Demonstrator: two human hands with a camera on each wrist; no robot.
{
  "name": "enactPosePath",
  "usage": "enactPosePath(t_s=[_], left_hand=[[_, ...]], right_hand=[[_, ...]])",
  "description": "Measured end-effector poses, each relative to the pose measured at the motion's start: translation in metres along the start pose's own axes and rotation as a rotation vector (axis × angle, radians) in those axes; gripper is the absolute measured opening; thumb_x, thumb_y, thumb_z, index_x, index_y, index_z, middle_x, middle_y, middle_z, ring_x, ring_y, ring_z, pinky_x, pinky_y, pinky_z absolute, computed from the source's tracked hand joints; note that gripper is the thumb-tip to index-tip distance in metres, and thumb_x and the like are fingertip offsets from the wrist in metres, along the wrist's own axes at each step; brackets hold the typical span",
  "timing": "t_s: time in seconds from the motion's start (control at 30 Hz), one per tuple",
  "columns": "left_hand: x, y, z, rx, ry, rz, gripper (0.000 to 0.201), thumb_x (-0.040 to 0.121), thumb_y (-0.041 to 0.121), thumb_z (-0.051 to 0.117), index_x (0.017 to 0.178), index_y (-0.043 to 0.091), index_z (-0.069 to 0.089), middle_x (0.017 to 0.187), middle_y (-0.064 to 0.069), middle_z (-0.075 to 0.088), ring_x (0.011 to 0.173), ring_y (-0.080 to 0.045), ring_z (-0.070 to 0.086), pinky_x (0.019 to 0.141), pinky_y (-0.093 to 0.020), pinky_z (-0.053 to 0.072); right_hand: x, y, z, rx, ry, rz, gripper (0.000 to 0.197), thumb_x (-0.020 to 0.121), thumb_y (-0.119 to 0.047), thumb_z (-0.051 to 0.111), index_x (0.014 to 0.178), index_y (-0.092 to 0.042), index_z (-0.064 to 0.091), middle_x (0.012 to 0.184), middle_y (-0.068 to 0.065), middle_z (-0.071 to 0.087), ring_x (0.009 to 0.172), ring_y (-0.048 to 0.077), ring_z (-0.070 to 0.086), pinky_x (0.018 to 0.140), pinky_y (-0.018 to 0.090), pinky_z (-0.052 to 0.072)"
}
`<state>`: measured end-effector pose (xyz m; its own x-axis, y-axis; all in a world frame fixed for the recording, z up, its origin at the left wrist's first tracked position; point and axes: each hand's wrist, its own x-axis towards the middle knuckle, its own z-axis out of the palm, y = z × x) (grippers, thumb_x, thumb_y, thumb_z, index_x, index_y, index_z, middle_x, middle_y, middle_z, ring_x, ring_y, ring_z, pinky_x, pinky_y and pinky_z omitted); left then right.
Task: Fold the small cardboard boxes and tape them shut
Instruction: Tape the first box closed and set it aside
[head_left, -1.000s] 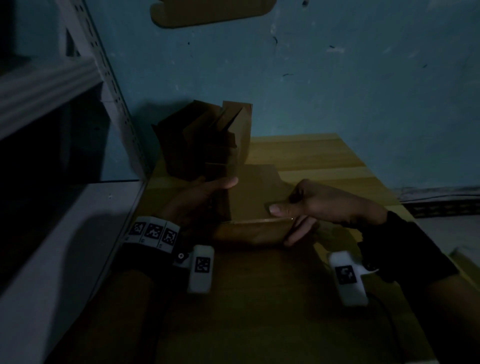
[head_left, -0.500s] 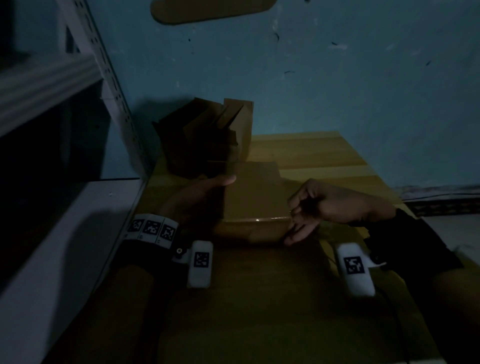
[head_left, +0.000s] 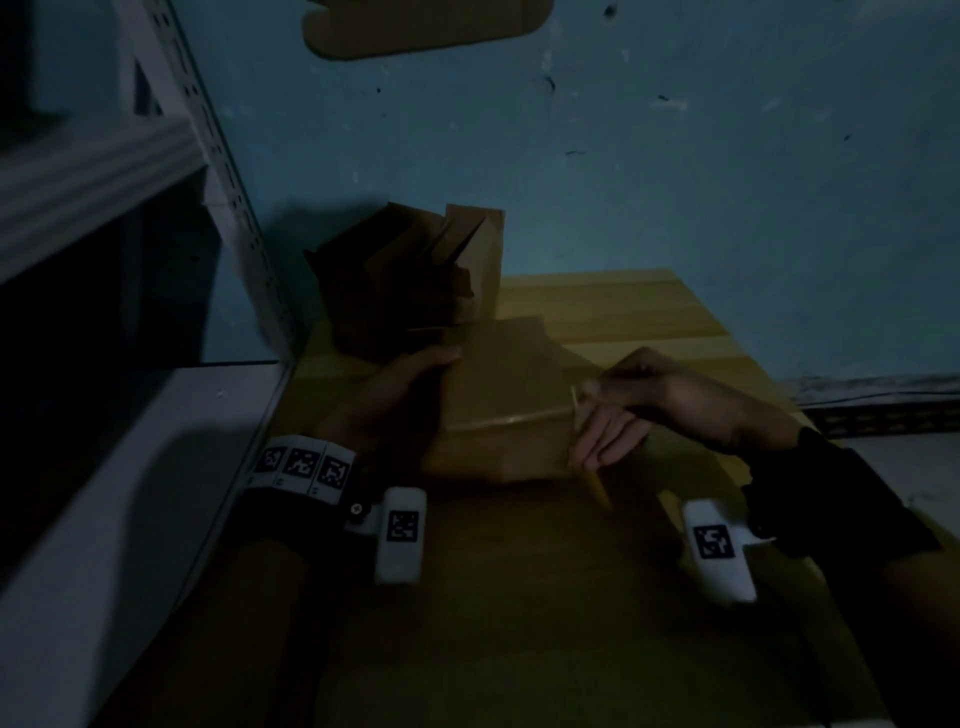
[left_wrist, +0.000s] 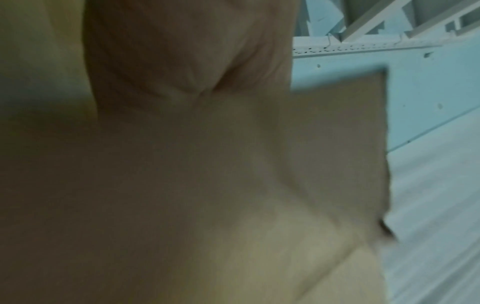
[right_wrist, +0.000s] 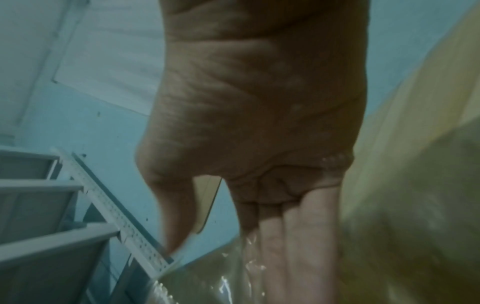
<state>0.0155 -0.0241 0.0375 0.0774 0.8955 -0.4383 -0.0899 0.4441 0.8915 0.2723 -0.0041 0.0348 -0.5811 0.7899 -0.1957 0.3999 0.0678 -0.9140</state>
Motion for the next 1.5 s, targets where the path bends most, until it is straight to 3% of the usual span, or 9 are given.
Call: enactPosePath(t_s=[0.17, 0.27, 0.6, 0.73, 0.83, 1.03, 1.27, 1.43, 1.5], left_hand=[[-0.001, 0.000, 0.006, -0.085, 0.050, 0.051, 0.016, 0.095, 0.029, 0.058, 0.107, 0.019, 0.057, 0.099, -0.003, 0.060, 0.088, -0.020, 0.059, 0.071, -0.031, 0.046], [-0.003, 0.000, 0.011, -0.047, 0.089, 0.060, 0.008, 0.097, 0.027, 0.055, 0.091, 0.023, 0.054, 0.090, 0.001, 0.057, 0.077, -0.013, 0.055, 0.063, -0.024, 0.043], [-0.005, 0.004, 0.010, -0.082, 0.062, -0.030, 0.013, 0.095, 0.034, 0.057, 0.098, 0.021, 0.055, 0.094, -0.007, 0.060, 0.082, -0.023, 0.059, 0.067, -0.033, 0.046], [-0.002, 0.002, 0.007, -0.055, 0.093, -0.007, 0.011, 0.096, 0.033, 0.055, 0.095, 0.023, 0.054, 0.090, -0.005, 0.057, 0.078, -0.022, 0.057, 0.062, -0.033, 0.047], [-0.003, 0.005, 0.000, -0.062, 0.004, -0.045, 0.027, 0.093, 0.040, 0.057, 0.113, 0.021, 0.057, 0.099, -0.009, 0.063, 0.079, -0.026, 0.065, 0.056, -0.029, 0.054], [0.000, 0.008, -0.007, -0.148, 0.009, 0.031, 0.051, 0.093, 0.043, 0.055, 0.136, 0.017, 0.049, 0.120, -0.013, 0.061, 0.103, -0.032, 0.061, 0.076, -0.042, 0.050], [0.005, 0.002, -0.011, -0.170, 0.001, 0.098, 0.027, 0.095, 0.032, 0.055, 0.117, 0.017, 0.060, 0.100, -0.010, 0.073, 0.081, -0.024, 0.071, 0.063, -0.033, 0.055], [0.006, -0.002, -0.006, -0.179, -0.011, 0.100, 0.023, 0.095, 0.027, 0.055, 0.112, 0.015, 0.062, 0.091, -0.005, 0.069, 0.076, -0.023, 0.069, 0.059, -0.030, 0.053], [0.005, -0.001, -0.006, -0.178, -0.046, 0.091, 0.030, 0.094, 0.030, 0.056, 0.120, 0.015, 0.060, 0.101, -0.006, 0.070, 0.084, -0.025, 0.069, 0.063, -0.032, 0.055]], right_hand=[[-0.003, -0.004, -0.005, -0.063, 0.006, -0.036, 0.028, 0.084, -0.031, 0.069, 0.091, -0.004, 0.073, 0.089, 0.017, 0.077, 0.084, 0.033, 0.076, 0.073, 0.034, 0.061], [0.001, -0.001, -0.003, -0.125, 0.057, -0.040, 0.029, 0.077, -0.030, 0.076, 0.086, -0.003, 0.072, 0.080, 0.018, 0.076, 0.071, 0.029, 0.075, 0.060, 0.027, 0.058], [0.001, 0.002, -0.016, -0.308, 0.227, -0.109, 0.028, 0.087, -0.028, 0.075, 0.064, -0.014, 0.072, 0.048, 0.006, 0.063, 0.038, 0.013, 0.055, 0.045, 0.021, 0.046], [0.000, -0.001, -0.017, -0.620, 0.322, -0.162, 0.016, 0.083, -0.035, 0.078, 0.069, -0.028, 0.077, 0.067, -0.010, 0.069, 0.066, 0.009, 0.065, 0.058, 0.016, 0.042], [0.002, -0.002, -0.017, -0.600, 0.292, -0.224, 0.013, 0.086, -0.025, 0.076, 0.074, -0.021, 0.078, 0.097, 0.002, 0.068, 0.097, 0.014, 0.062, 0.074, 0.024, 0.045], [0.000, -0.013, 0.000, -0.117, 0.239, -0.211, 0.034, 0.104, -0.012, 0.050, 0.077, 0.000, 0.067, 0.068, 0.011, 0.069, 0.049, 0.014, 0.052, 0.045, 0.020, 0.038], [0.008, -0.019, 0.003, -0.419, 0.346, -0.112, 0.061, 0.103, -0.043, 0.050, 0.060, -0.002, 0.063, 0.052, 0.012, 0.062, 0.035, 0.009, 0.045, 0.040, 0.013, 0.034], [0.015, -0.013, 0.012, -0.338, 0.347, -0.040, 0.033, 0.102, -0.045, 0.047, 0.108, -0.015, 0.059, 0.070, 0.012, 0.074, 0.042, -0.002, 0.056, 0.048, 0.016, 0.039], [0.012, -0.016, 0.010, -0.262, 0.341, -0.076, 0.028, 0.103, -0.037, 0.051, 0.107, -0.011, 0.061, 0.076, 0.015, 0.075, 0.040, -0.003, 0.052, 0.040, 0.007, 0.034]])
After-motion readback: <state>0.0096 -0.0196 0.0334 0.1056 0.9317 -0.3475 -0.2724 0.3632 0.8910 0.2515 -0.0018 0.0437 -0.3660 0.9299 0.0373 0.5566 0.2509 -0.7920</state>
